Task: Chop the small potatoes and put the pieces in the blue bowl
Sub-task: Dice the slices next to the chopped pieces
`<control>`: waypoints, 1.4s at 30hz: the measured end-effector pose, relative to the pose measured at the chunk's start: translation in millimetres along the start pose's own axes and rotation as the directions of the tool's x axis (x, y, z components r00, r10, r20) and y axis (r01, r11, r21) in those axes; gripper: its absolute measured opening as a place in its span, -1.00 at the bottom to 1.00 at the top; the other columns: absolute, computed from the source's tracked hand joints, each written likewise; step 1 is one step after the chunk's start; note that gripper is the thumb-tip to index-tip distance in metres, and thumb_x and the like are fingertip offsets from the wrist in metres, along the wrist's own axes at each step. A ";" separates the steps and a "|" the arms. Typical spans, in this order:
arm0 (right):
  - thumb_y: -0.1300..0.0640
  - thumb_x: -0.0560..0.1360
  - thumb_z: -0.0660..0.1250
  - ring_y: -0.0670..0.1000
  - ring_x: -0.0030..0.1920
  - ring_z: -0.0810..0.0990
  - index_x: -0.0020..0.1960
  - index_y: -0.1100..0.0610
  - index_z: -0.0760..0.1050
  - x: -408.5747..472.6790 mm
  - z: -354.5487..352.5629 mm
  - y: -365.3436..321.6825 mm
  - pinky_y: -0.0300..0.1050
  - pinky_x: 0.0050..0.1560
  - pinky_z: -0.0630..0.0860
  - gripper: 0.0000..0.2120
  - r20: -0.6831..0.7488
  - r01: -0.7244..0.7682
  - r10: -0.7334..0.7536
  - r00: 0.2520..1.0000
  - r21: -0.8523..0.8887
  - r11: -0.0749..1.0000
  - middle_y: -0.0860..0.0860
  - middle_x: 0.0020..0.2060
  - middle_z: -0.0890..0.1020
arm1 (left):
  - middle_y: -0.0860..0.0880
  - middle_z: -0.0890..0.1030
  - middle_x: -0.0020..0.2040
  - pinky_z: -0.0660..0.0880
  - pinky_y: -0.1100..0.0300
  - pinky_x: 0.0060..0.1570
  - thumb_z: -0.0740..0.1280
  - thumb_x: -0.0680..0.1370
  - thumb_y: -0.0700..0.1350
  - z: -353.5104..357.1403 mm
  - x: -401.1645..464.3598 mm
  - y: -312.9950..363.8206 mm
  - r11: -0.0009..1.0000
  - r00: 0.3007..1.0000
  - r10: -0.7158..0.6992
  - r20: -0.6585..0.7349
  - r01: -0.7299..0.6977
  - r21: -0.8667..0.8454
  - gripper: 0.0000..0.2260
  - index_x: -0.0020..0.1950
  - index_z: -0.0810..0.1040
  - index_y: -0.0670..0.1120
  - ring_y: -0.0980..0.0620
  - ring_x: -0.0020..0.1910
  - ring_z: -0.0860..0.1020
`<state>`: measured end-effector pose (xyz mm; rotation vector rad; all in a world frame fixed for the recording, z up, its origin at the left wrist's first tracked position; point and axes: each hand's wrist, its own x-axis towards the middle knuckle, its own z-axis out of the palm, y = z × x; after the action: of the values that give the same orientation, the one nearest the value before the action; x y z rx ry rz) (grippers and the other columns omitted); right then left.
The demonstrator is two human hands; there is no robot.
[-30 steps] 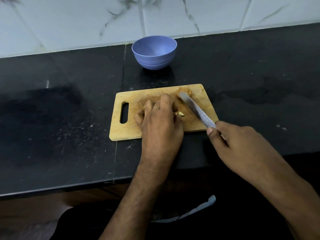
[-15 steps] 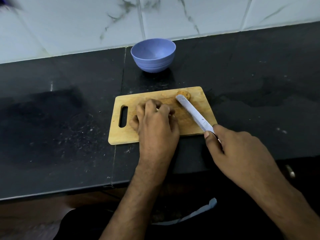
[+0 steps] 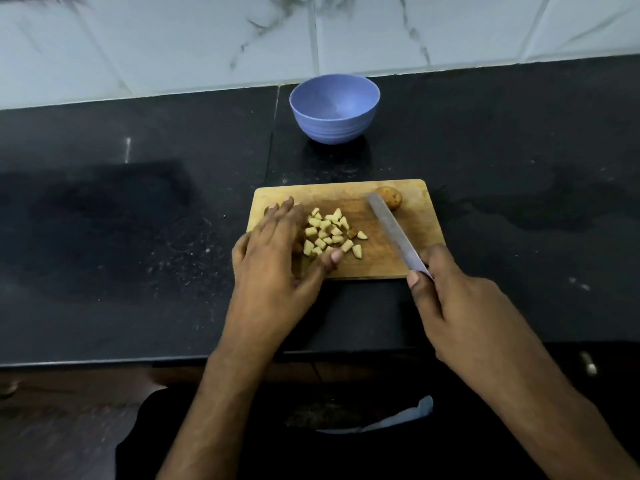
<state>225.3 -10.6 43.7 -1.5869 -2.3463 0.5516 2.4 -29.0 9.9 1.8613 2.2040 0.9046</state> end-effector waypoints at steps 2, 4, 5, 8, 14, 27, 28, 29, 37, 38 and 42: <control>-0.07 0.65 0.02 -0.10 -0.53 0.57 0.10 -0.09 0.22 0.2 -0.1 -0.9 -0.12 -0.53 0.55 -0.91 0.033 -0.034 0.032 0.999 0.070 0.997 -0.03 -0.46 0.55 | 0.00 0.06 0.65 -0.16 0.11 0.54 0.00 0.45 0.53 -2.0 -3.0 -1.1 0.995 0.995 0.008 0.102 -0.018 0.101 -0.09 0.63 0.08 -0.03 0.12 0.62 -0.09; -0.06 0.65 0.01 -0.07 -0.53 0.58 0.07 -0.08 0.22 2.7 0.0 -0.6 -0.05 -0.54 0.56 -0.92 0.075 -0.073 0.066 0.995 0.091 0.993 -0.01 -0.44 0.57 | -0.05 -0.08 0.65 -0.26 0.16 0.53 -0.08 0.43 0.57 2.3 -3.1 1.8 0.983 0.985 0.010 0.169 -0.041 0.178 0.01 0.65 -0.09 -0.10 0.10 0.61 -0.21; -0.06 0.65 0.01 -0.06 -0.53 0.59 0.06 -0.08 0.22 4.7 -0.3 -0.8 -0.04 -0.54 0.56 -0.92 0.095 -0.084 0.077 0.993 0.080 0.993 0.00 -0.43 0.57 | -0.07 -0.10 0.65 -0.25 0.15 0.55 -0.10 0.43 0.57 6.1 -1.3 3.2 0.976 0.983 0.017 0.184 -0.056 0.213 0.03 0.64 -0.13 -0.14 0.08 0.61 -0.23; -0.06 0.65 0.02 -0.08 -0.56 0.56 -0.01 -0.11 0.22 11.3 0.4 -3.2 -0.05 -0.52 0.57 -0.91 0.123 -0.070 0.066 0.990 0.029 0.997 0.01 -0.45 0.57 | -0.11 -0.14 0.65 -0.14 0.08 0.59 -0.12 0.42 0.58 15.4 7.8 8.6 0.966 0.976 0.003 0.219 -0.059 0.251 0.07 0.62 -0.19 -0.20 0.03 0.61 -0.23; -0.08 0.65 0.00 -0.13 -0.54 0.54 0.02 -0.14 0.22 22.8 7.4 -16.1 -0.14 -0.46 0.57 -0.93 0.114 0.011 -0.014 0.993 0.026 1.000 -0.06 -0.44 0.55 | -0.05 -0.07 0.66 -0.16 0.15 0.57 0.00 0.44 0.51 19.0 28.1 15.5 0.992 0.971 0.011 0.240 -0.040 0.117 0.00 0.64 -0.14 -0.14 0.07 0.62 -0.17; -0.05 0.62 0.10 -0.11 -0.56 0.38 -0.10 -0.08 0.23 28.9 11.8 -2.5 -0.28 -0.51 0.12 -0.86 -0.096 0.014 -0.013 0.995 0.007 1.000 -0.08 -0.53 0.40 | 0.04 0.43 0.33 0.41 0.04 0.31 0.31 0.56 0.23 27.0 48.7 12.0 0.993 0.987 0.106 0.120 -0.110 0.033 -0.52 0.36 0.48 -0.03 0.06 0.32 0.40; -0.05 0.62 0.11 -0.10 -0.57 0.39 -0.12 -0.07 0.24 29.1 11.6 -1.3 -0.28 -0.53 0.13 -0.84 -0.109 0.003 0.001 0.994 0.035 0.999 -0.07 -0.54 0.41 | 0.05 0.45 0.29 0.43 0.06 0.27 0.33 0.56 0.19 26.9 50.2 11.3 0.994 0.989 0.105 0.101 -0.107 0.020 -0.58 0.31 0.51 -0.02 0.07 0.27 0.43; -0.06 0.62 0.11 -0.08 -0.57 0.41 -0.14 -0.06 0.26 29.3 11.6 0.5 -0.26 -0.56 0.17 -0.82 -0.113 -0.010 0.019 0.993 0.076 0.997 -0.06 -0.54 0.42 | 0.06 0.47 0.25 0.45 0.07 0.24 0.35 0.56 0.17 27.0 51.3 10.6 0.995 0.991 0.102 0.090 -0.102 0.003 -0.62 0.28 0.53 -0.02 0.08 0.24 0.44; -0.10 0.63 0.11 0.01 -0.55 0.52 -0.15 -0.02 0.37 31.6 10.6 7.6 0.10 -0.51 0.51 -0.76 -0.074 -0.062 0.085 0.994 0.268 0.961 0.02 -0.50 0.51 | 0.12 0.53 0.10 0.55 0.01 0.05 0.40 0.55 0.07 26.6 56.7 8.0 0.990 0.998 0.057 -0.008 -0.057 -0.130 -0.72 0.18 0.56 -0.03 0.12 0.06 0.55; -0.10 0.63 0.11 0.00 -0.55 0.52 -0.15 -0.02 0.37 31.7 10.9 7.0 0.09 -0.51 0.52 -0.76 -0.073 -0.059 0.081 0.994 0.261 0.964 0.02 -0.50 0.51 | 0.13 0.54 0.11 0.55 0.01 0.05 0.37 0.55 0.12 25.5 56.2 9.2 0.988 0.998 0.054 -0.011 -0.055 -0.143 -0.69 0.20 0.56 -0.02 0.13 0.06 0.54; -0.08 0.63 0.11 -0.01 -0.56 0.52 -0.11 -0.02 0.40 32.4 11.9 6.5 0.08 -0.51 0.52 -0.78 -0.081 -0.059 0.083 0.993 0.256 0.965 0.00 -0.51 0.50 | 0.14 0.54 0.13 0.49 -0.01 0.15 0.31 0.53 0.27 23.9 53.9 17.9 0.993 0.994 0.107 0.013 -0.106 -0.059 -0.60 0.20 0.55 0.04 0.12 0.13 0.52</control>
<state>213.8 19.6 30.1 -1.5477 -2.0651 0.7461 15.8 31.0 14.7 1.9685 2.0633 0.9568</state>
